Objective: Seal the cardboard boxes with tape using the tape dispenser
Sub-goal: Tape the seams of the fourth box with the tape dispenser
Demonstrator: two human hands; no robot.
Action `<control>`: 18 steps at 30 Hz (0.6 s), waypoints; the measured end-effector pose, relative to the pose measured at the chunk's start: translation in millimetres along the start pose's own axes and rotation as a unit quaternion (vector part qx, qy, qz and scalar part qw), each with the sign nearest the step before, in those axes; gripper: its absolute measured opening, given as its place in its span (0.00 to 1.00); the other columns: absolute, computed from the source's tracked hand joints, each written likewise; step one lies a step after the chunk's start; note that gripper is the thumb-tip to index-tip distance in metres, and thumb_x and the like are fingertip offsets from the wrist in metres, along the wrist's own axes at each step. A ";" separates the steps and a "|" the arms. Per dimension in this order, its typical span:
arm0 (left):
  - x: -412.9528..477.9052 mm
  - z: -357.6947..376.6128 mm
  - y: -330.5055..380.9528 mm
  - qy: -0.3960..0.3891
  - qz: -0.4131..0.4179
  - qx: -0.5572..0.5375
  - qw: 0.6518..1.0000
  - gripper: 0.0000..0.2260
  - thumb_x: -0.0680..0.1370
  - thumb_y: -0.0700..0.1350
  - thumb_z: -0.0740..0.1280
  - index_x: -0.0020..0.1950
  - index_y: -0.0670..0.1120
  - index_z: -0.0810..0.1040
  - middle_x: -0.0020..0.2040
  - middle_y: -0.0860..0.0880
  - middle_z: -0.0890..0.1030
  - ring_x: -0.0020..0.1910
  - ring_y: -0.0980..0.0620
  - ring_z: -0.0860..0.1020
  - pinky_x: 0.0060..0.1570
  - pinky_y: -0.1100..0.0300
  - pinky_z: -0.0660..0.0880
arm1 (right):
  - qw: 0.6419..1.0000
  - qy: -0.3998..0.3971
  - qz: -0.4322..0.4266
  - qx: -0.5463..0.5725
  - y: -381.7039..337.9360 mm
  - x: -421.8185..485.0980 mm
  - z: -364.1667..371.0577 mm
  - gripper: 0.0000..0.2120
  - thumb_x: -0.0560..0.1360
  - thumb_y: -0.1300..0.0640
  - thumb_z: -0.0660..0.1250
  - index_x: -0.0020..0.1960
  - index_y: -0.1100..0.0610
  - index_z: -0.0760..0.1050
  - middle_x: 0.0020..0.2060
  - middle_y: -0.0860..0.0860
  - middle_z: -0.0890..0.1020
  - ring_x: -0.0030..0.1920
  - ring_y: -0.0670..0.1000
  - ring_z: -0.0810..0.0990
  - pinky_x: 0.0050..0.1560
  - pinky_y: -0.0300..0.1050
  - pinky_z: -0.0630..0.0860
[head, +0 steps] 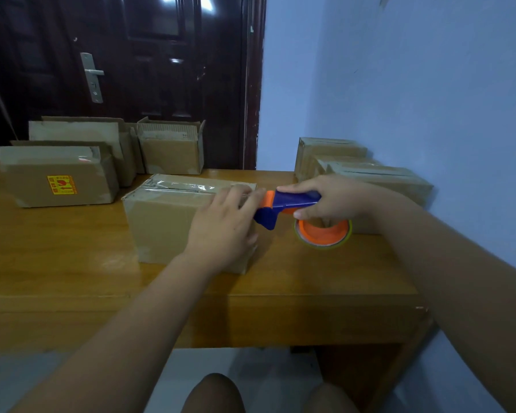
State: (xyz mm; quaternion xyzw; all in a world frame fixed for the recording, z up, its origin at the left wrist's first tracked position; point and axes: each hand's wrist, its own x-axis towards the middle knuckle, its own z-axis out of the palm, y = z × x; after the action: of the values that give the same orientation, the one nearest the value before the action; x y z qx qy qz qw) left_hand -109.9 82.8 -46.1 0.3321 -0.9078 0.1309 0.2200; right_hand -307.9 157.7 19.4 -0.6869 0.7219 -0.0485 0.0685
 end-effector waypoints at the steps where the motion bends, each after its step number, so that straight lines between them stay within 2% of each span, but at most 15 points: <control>1: -0.1 4.3 6.9 0.020 -0.008 0.003 1.000 0.31 0.73 0.56 0.69 0.73 0.51 0.63 0.68 0.49 0.69 0.66 0.48 0.68 0.60 0.54 0.69 | 1.000 -0.012 0.003 -0.003 -2.7 2.7 -5.3 0.26 0.77 0.44 0.64 0.72 0.34 0.59 0.60 0.44 0.73 0.52 0.47 0.72 0.50 0.41 0.65; 3: 0.9 13.8 14.0 0.071 -0.036 -0.004 0.997 0.26 0.68 0.52 0.75 0.63 0.48 0.74 0.58 0.47 0.78 0.57 0.46 0.76 0.53 0.52 0.73 | 0.999 -0.034 0.004 -0.010 -7.2 8.9 -15.2 0.26 0.77 0.45 0.65 0.72 0.36 0.61 0.63 0.45 0.73 0.56 0.49 0.72 0.54 0.43 0.67; 5: 2.2 22.4 14.2 0.114 -0.048 -0.010 0.992 0.23 0.64 0.50 0.78 0.57 0.45 0.79 0.52 0.46 0.81 0.49 0.45 0.80 0.49 0.52 0.75 | 0.998 -0.054 0.011 -0.001 -10.0 13.9 -23.1 0.25 0.77 0.47 0.66 0.72 0.37 0.64 0.65 0.46 0.73 0.60 0.51 0.72 0.60 0.45 0.68; 8: 2.6 26.8 12.4 0.151 -0.039 -0.008 0.988 0.21 0.64 0.48 0.78 0.54 0.43 0.81 0.49 0.46 0.83 0.46 0.45 0.81 0.48 0.52 0.75 | 0.997 -0.079 0.017 0.009 -11.6 19.5 -30.5 0.24 0.76 0.47 0.67 0.70 0.38 0.66 0.64 0.45 0.73 0.60 0.50 0.72 0.59 0.44 0.66; 11: 4.3 26.2 11.2 0.136 -0.032 -0.013 0.990 0.21 0.63 0.48 0.79 0.53 0.42 0.81 0.47 0.45 0.82 0.44 0.44 0.80 0.47 0.51 0.75 | 0.994 -0.106 0.027 0.015 -10.5 25.4 -36.9 0.22 0.76 0.47 0.67 0.70 0.39 0.68 0.63 0.44 0.73 0.60 0.48 0.70 0.58 0.42 0.63; 14: 2.9 26.7 6.5 0.111 -0.002 0.010 0.994 0.21 0.62 0.53 0.78 0.50 0.44 0.81 0.49 0.45 0.81 0.44 0.43 0.80 0.48 0.50 0.74 | 0.985 -0.163 0.052 0.033 -5.9 31.1 -31.1 0.19 0.76 0.48 0.67 0.66 0.41 0.73 0.59 0.47 0.77 0.57 0.49 0.73 0.61 0.44 0.68; 16: 1.3 25.9 0.7 0.083 0.019 0.035 0.996 0.23 0.60 0.58 0.77 0.47 0.45 0.81 0.51 0.46 0.80 0.45 0.44 0.80 0.47 0.51 0.74 | 0.972 -0.205 0.061 0.097 0.5 32.5 -18.2 0.15 0.76 0.51 0.67 0.63 0.46 0.77 0.46 0.47 0.81 0.45 0.47 0.76 0.49 0.41 0.73; 18: 0.8 22.3 -4.7 0.062 0.033 0.042 0.997 0.25 0.60 0.63 0.76 0.47 0.46 0.81 0.52 0.46 0.80 0.46 0.44 0.79 0.47 0.51 0.74 | 0.955 -0.230 0.081 0.168 9.7 31.5 -6.4 0.14 0.76 0.52 0.67 0.60 0.54 0.78 0.35 0.47 0.78 0.34 0.44 0.73 0.34 0.35 0.70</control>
State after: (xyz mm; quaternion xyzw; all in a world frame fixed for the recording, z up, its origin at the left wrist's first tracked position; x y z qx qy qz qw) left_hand -114.3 70.2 -64.7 0.3021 -0.8965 0.1969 0.2573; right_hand -320.0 126.6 23.2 -0.5971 0.7215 -0.0040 0.3505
